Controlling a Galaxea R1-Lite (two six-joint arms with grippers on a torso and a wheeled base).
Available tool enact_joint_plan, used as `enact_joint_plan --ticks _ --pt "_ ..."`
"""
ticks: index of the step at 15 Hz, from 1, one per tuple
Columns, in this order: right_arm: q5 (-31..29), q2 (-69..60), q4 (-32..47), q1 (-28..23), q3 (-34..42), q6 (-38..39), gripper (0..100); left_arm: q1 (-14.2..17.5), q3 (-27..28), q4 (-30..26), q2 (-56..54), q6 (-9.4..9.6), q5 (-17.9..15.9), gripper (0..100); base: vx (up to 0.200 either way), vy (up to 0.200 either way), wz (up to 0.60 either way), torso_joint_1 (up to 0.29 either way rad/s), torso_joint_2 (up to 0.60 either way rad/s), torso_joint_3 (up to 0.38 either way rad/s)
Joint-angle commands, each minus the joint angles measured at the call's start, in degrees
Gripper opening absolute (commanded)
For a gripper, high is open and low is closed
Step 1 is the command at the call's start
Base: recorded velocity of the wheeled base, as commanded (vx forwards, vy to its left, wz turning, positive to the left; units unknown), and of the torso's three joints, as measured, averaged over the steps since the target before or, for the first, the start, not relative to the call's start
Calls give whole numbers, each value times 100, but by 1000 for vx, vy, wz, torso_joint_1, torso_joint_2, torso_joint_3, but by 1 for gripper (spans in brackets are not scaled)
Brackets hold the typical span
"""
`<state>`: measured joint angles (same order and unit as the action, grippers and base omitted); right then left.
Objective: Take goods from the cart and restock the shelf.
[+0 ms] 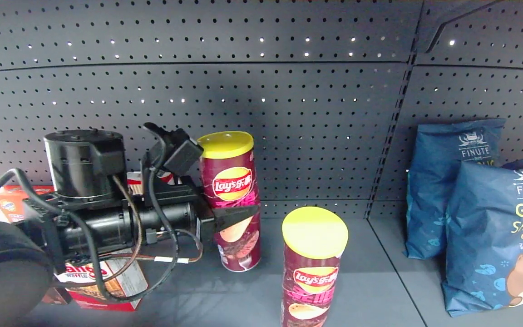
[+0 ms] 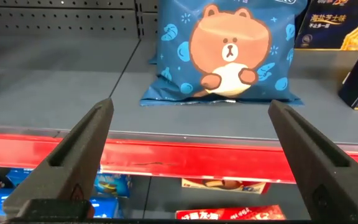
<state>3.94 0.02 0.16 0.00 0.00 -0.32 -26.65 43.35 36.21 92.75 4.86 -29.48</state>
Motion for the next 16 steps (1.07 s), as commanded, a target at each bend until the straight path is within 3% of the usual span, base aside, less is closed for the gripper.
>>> enact_joint_plan --ticks 1,5,8,16 --pt "2 -2 2 0 0 -3 100 46 306 264 877 6 -58 0 0 0 0 0 0 0" --pt "2 -2 2 0 0 -3 100 63 1123 370 1694 41 -58 0 0 0 0 0 0 0" --pt "2 -2 2 0 0 -3 100 151 1536 361 2107 419 -137 0 0 0 0 0 0 0" --pt "2 -2 2 0 0 -3 100 116 1958 378 2643 454 -199 0 0 0 0 0 0 0"
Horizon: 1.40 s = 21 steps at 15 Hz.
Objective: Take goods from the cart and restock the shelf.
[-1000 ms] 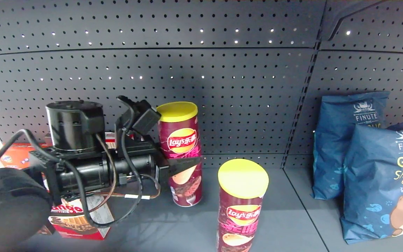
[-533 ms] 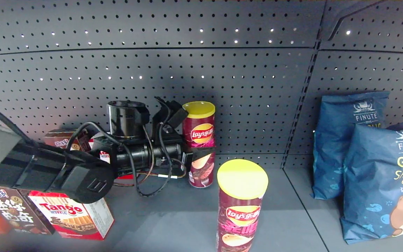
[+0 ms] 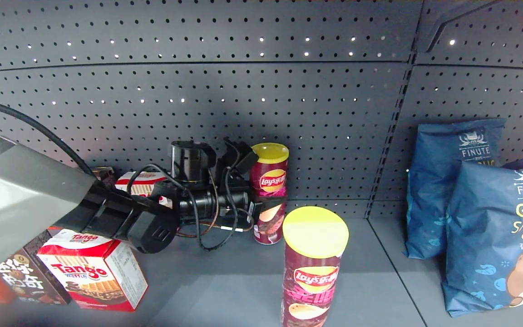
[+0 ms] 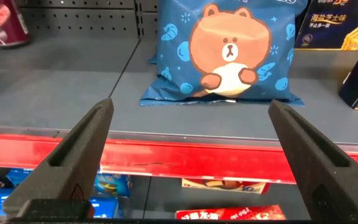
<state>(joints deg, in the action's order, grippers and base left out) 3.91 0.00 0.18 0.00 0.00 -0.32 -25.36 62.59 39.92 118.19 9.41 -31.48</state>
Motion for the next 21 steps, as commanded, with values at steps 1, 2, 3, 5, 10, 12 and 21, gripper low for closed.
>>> enact_joint_plan --ticks 1,2,3,5,10,12,21 --pt "4 0 -1 0 0 -3 100 -13 78 7 126 -9 1 0 0 0 0 0 0 0" --pt "4 0 -1 0 0 -3 100 -22 122 7 178 -9 10 0 0 0 0 0 0 0" --pt "4 0 -1 0 0 -3 100 -22 131 7 187 -9 10 0 0 0 0 0 0 0" --pt "4 0 -9 0 0 -3 100 -31 157 7 205 -18 10 0 0 0 0 0 0 0" --pt "-5 0 -1 0 0 -3 100 -207 228 51 301 -18 10 0 0 0 0 0 0 0" --pt "4 0 -1 0 0 -3 100 -294 228 253 354 -18 36 100 0 0 0 0 0 0" --pt "4 0 -1 0 0 -3 100 -40 -528 288 -437 -9 27 100 0 0 0 0 0 0"
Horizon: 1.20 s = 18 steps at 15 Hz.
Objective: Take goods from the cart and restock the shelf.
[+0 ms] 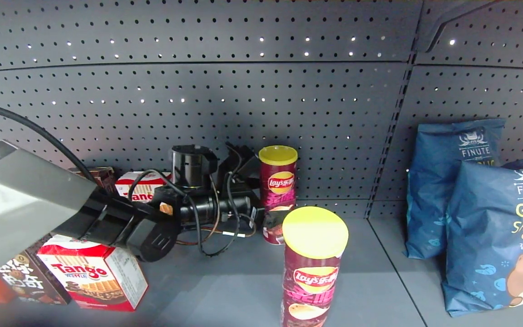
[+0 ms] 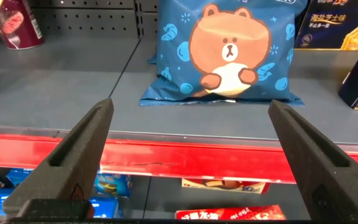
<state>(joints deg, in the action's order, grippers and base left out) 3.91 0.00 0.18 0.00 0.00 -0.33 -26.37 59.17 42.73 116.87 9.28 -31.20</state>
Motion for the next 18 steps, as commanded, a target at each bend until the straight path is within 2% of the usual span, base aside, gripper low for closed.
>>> enact_joint_plan --ticks 1,8,11,14,18 --pt "4 0 -1 0 0 -2 100 88 -345 60 -437 13 -1 100 0 0 0 0 0 0" --pt "4 0 -1 0 0 -2 100 150 -1145 218 -1175 13 52 100 0 0 0 0 0 0" --pt "4 0 -1 0 0 -2 100 132 -1162 218 -1430 4 817 100 0 0 0 0 0 0" --pt "4 0 -1 0 0 -2 100 167 -1101 183 -1826 -22 949 100 0 0 0 0 0 0" --pt "-5 0 -1 0 0 -2 100 536 -1655 60 -3179 -49 1037 100 0 0 0 0 0 0"
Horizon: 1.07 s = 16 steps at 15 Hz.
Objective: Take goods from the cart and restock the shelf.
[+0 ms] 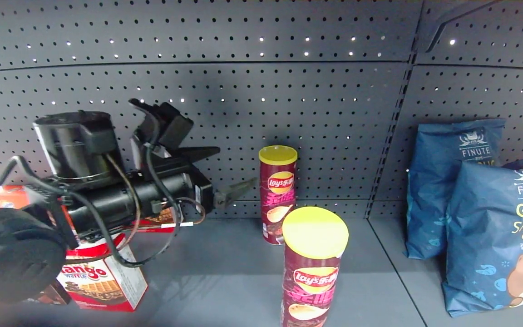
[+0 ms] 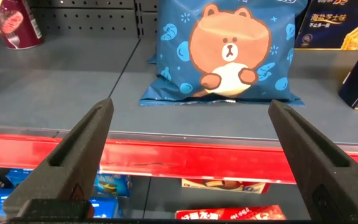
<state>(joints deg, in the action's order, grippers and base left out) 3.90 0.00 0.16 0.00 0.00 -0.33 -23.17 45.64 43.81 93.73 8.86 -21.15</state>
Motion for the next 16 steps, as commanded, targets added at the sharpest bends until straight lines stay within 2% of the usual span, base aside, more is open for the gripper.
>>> enact_joint_plan --ticks 1,2,3,4,5,6,8,9,11,13,16 --pt "5 0 2 0 0 -2 100 428 -416 -127 -1367 10 181 100 0 0 0 0 0 0" --pt "5 0 -7 0 0 -2 100 560 -416 -163 -1525 10 287 100 0 0 0 0 0 0" --pt "5 0 2 0 0 -2 100 955 -345 -198 -1604 10 348 100 0 0 0 0 0 0" --pt "5 0 2 0 0 -2 100 1131 -372 -154 -1683 45 401 100 0 0 0 0 0 0" --pt "5 0 2 0 0 -2 100 1228 -354 -206 -1894 37 656 100 0 0 0 0 0 0" --pt "5 0 2 0 0 -2 100 1236 -460 -312 -2105 28 1016 100 0 0 0 0 0 0" --pt "-3 0 2 0 0 -2 100 1166 -873 -514 -2588 45 1526 100 0 0 0 0 0 0" --pt "5 0 2 0 0 -2 100 1034 -1154 -620 -3019 45 1605 100 0 0 0 0 0 0" --pt "5 0 2 0 0 -2 100 1017 -1725 -901 -3669 45 1614 100 0 0 0 0 0 0" --pt "5 0 2 0 0 -2 100 1025 -2736 -1525 -4873 45 1658 100 0 0 0 0 0 0" --pt "23 0 2 0 0 -20 100 1052 -2833 -2659 -5998 45 1983 100 0 0 0 0 0 0"
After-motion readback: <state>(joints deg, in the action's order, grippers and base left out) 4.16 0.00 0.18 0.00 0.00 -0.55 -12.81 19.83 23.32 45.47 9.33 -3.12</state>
